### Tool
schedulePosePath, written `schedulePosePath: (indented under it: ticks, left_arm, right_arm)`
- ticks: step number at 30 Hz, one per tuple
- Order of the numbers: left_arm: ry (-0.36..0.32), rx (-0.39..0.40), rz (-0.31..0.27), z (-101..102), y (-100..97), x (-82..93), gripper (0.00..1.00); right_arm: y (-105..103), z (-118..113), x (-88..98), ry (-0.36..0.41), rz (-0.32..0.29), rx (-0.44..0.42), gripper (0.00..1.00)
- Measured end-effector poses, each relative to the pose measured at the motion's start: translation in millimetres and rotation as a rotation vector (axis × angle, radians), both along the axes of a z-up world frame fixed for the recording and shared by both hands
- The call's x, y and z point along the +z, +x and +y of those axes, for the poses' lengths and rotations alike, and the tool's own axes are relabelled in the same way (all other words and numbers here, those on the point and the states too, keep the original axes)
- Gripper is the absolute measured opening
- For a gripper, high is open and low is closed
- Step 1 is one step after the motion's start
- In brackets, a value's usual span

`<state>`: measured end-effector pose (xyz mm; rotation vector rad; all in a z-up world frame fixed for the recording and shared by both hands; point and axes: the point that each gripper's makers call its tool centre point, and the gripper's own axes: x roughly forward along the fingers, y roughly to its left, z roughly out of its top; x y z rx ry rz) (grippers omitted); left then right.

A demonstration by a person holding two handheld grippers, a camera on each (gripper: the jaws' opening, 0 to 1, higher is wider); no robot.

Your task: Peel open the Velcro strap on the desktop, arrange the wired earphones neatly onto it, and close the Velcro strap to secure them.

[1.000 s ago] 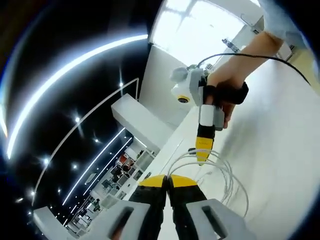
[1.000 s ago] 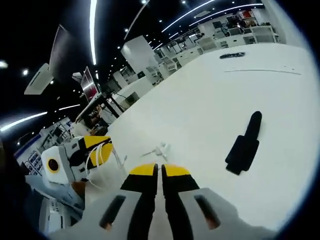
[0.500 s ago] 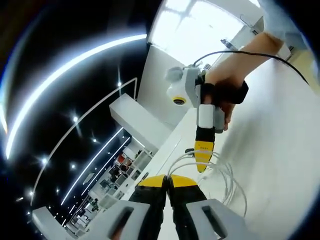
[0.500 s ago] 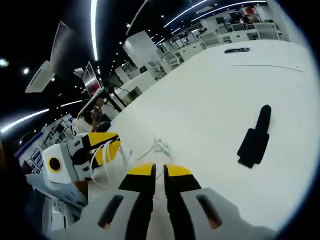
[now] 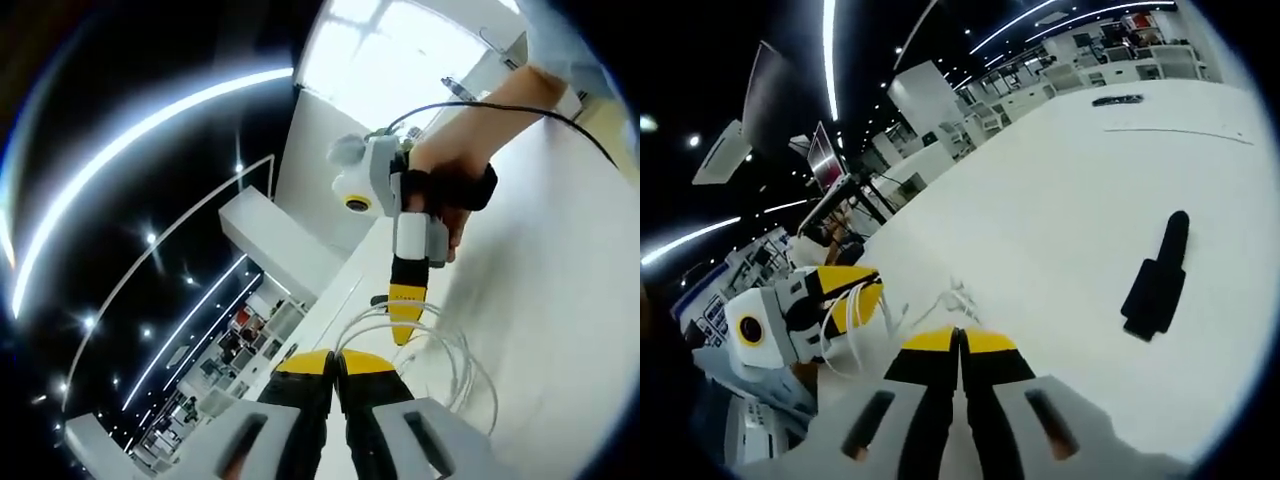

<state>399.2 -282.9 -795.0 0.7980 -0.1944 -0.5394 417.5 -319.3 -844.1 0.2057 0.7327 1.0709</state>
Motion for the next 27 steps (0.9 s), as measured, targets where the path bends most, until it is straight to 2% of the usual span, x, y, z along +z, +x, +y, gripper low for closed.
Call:
schedulePosePath:
  ticks: [15,22,27]
  left_arm:
    - [-0.012,0.003,-0.009,2,-0.3,3.0,0.06]
    - [-0.008,-0.001,-0.012,0,-1.1,3.3,0.06]
    - [-0.003,0.0,-0.012,0,-0.8,2.8,0.06]
  right_arm:
    - [2,-13,-8.9,0.001,0.075,-0.056,0.1]
    - [-1,-1,-7.9,0.036,0.134,-0.031,0.1]
    - [-1,1,-7.5,0.041,0.137,-0.024,0.08]
